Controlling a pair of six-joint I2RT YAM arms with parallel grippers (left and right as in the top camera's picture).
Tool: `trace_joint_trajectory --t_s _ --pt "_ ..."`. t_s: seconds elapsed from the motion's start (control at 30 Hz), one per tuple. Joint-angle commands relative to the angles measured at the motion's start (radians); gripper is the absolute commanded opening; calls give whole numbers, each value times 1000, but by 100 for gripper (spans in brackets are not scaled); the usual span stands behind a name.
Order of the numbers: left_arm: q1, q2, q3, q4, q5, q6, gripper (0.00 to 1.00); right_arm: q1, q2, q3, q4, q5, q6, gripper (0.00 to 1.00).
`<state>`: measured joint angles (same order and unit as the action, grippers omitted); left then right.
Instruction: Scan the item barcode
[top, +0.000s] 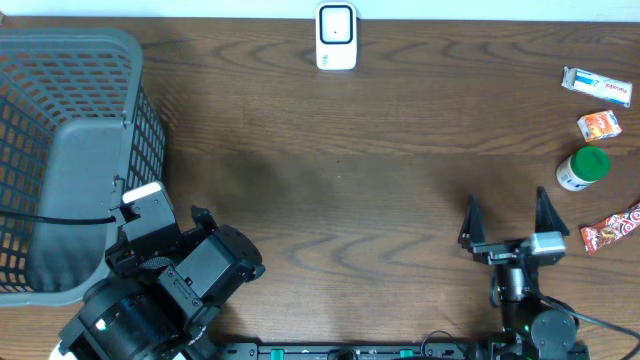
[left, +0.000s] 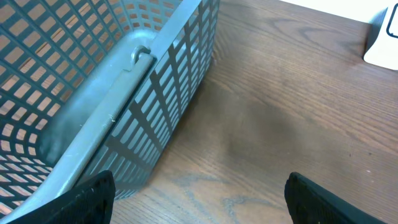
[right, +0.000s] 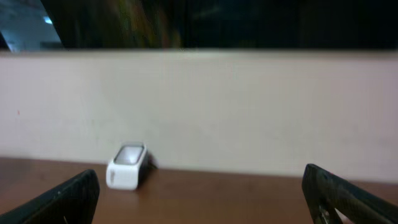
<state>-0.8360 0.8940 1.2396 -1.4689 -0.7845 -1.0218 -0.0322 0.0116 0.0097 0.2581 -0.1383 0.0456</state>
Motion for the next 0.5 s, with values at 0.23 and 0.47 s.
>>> trace_joint_trajectory --t_s 0.23,0.47 --pt "0 0 0 -4 -9 -12 85 25 -7 -5 -217 70 -9 99" --pt "0 1 0 -4 -9 -12 85 25 -7 -5 -329 70 -9 99"
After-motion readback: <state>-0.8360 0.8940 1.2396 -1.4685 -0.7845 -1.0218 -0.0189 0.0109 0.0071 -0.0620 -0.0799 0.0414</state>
